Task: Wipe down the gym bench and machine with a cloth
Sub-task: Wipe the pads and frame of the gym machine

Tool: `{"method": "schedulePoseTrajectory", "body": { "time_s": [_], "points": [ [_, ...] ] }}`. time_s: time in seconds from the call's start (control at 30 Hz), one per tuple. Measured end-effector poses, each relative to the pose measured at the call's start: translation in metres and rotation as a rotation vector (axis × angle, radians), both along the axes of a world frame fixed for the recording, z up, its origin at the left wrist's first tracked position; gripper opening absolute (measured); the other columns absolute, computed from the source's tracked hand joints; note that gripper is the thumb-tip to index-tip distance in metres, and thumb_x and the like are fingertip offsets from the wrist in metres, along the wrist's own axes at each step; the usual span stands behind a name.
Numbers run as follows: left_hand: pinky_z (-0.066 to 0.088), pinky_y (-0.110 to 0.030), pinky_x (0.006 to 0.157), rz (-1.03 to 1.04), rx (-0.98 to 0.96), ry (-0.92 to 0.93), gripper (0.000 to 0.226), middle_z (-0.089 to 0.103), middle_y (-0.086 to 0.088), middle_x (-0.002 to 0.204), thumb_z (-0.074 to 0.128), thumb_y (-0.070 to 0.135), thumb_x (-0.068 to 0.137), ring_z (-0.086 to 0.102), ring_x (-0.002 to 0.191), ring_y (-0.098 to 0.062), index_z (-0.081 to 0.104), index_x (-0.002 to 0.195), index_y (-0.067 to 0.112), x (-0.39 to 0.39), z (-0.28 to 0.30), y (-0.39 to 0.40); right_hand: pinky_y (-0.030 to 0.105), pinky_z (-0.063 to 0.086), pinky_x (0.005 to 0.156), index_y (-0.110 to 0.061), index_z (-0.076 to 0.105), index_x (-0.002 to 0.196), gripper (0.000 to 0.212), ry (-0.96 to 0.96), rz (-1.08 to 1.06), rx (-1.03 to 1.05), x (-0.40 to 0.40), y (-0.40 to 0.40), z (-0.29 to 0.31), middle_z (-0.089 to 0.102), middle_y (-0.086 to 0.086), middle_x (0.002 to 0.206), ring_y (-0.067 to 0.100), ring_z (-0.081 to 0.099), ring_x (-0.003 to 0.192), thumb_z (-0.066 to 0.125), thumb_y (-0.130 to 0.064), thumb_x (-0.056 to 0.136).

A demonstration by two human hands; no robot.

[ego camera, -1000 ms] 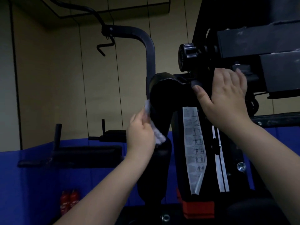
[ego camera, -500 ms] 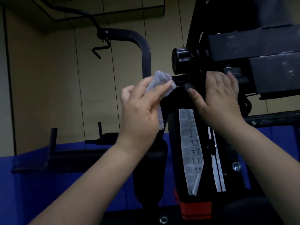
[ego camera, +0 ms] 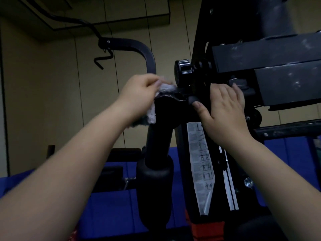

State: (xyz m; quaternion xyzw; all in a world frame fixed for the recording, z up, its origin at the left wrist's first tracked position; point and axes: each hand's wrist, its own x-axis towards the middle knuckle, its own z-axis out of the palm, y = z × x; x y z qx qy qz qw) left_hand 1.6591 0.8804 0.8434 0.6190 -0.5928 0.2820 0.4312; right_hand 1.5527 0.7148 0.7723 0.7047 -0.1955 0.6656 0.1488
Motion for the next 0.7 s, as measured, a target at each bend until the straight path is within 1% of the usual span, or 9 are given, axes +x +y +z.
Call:
{"method": "schedulePoseTrajectory", "body": {
  "time_s": [0.07, 0.17, 0.27, 0.37, 0.47, 0.5, 0.57, 0.63, 0.7],
  "points": [
    [0.038, 0.000, 0.086, -0.142, -0.204, 0.182, 0.031, 0.057, 0.007, 0.127, 0.038, 0.012, 0.101, 0.047, 0.119, -0.001, 0.063, 0.110, 0.028, 0.011, -0.024, -0.004, 0.034, 0.002, 0.114, -0.008, 0.047, 0.128, 0.058, 0.004, 0.000, 0.002, 0.001, -0.001, -0.001, 0.054, 0.009, 0.123, 0.026, 0.040, 0.126, 0.029, -0.050, 0.091],
    [0.039, -0.007, 0.097, -0.186, -0.383, 0.364, 0.033, 0.056, 0.013, 0.126, 0.037, 0.015, 0.102, 0.050, 0.119, 0.000, 0.058, 0.117, 0.035, 0.014, -0.061, -0.013, 0.033, 0.000, 0.114, -0.007, 0.045, 0.130, 0.060, 0.015, 0.005, 0.006, 0.001, -0.002, -0.001, 0.052, 0.010, 0.125, 0.026, 0.037, 0.128, 0.028, -0.050, 0.092],
    [0.039, -0.011, 0.101, -0.192, -0.444, 0.398, 0.034, 0.055, 0.014, 0.127, 0.039, 0.016, 0.101, 0.050, 0.118, 0.004, 0.054, 0.130, 0.028, 0.012, -0.089, -0.012, 0.034, 0.000, 0.115, -0.007, 0.044, 0.131, 0.063, 0.037, -0.004, 0.019, 0.001, -0.002, -0.001, 0.051, 0.010, 0.127, 0.026, 0.036, 0.129, 0.025, -0.052, 0.091],
    [0.042, -0.013, 0.097, -0.185, -0.502, 0.243, 0.033, 0.055, 0.011, 0.120, 0.044, 0.015, 0.100, 0.053, 0.110, 0.003, 0.054, 0.125, 0.033, 0.007, -0.103, -0.001, 0.032, -0.001, 0.115, -0.008, 0.043, 0.133, 0.063, 0.076, 0.021, 0.029, -0.002, -0.002, -0.001, 0.051, 0.008, 0.129, 0.025, 0.035, 0.130, 0.027, -0.052, 0.091],
    [0.042, -0.012, 0.088, -0.150, -0.549, -0.095, 0.029, 0.050, 0.008, 0.114, 0.047, 0.015, 0.097, 0.051, 0.105, 0.001, 0.060, 0.123, 0.020, -0.013, -0.106, 0.008, 0.028, -0.003, 0.115, -0.016, 0.038, 0.141, 0.061, 0.104, 0.130, 0.034, -0.012, 0.000, -0.004, 0.045, 0.002, 0.139, 0.018, 0.028, 0.136, 0.033, -0.049, 0.090],
    [0.042, -0.012, 0.088, -0.161, -0.538, -0.184, 0.030, 0.051, 0.005, 0.114, 0.047, 0.014, 0.096, 0.051, 0.106, 0.000, 0.059, 0.124, 0.015, -0.020, -0.107, 0.008, 0.028, 0.000, 0.116, -0.018, 0.037, 0.143, 0.058, 0.097, 0.212, 0.062, -0.018, 0.004, -0.008, 0.042, 0.000, 0.142, 0.015, 0.026, 0.138, 0.038, -0.044, 0.091],
    [0.044, -0.018, 0.088, -0.211, -0.494, -0.234, 0.033, 0.054, 0.001, 0.118, 0.049, 0.015, 0.095, 0.054, 0.106, -0.005, 0.054, 0.128, 0.014, -0.031, -0.109, 0.000, 0.027, 0.016, 0.116, -0.022, 0.039, 0.142, 0.051, 0.047, 0.443, 0.133, -0.031, 0.013, -0.021, 0.042, -0.003, 0.142, 0.011, 0.030, 0.137, 0.049, -0.031, 0.093],
    [0.047, -0.021, 0.088, -0.285, -0.474, -0.130, 0.035, 0.055, 0.007, 0.117, 0.053, 0.020, 0.093, 0.057, 0.108, -0.006, 0.046, 0.127, 0.020, -0.043, -0.113, -0.013, 0.024, 0.035, 0.107, -0.023, 0.048, 0.135, 0.042, -0.031, 0.639, 0.185, -0.045, 0.025, -0.037, 0.050, -0.006, 0.131, 0.006, 0.044, 0.126, 0.049, -0.025, 0.093],
    [0.045, -0.013, 0.085, -0.344, -0.483, -0.022, 0.032, 0.054, 0.017, 0.112, 0.058, 0.020, 0.090, 0.056, 0.106, 0.003, 0.042, 0.119, 0.021, -0.056, -0.117, -0.030, 0.021, 0.043, 0.099, -0.025, 0.054, 0.128, 0.033, -0.068, 0.842, 0.314, -0.060, 0.037, -0.048, 0.059, -0.007, 0.123, 0.003, 0.054, 0.117, 0.044, -0.030, 0.096]
  ]
}}
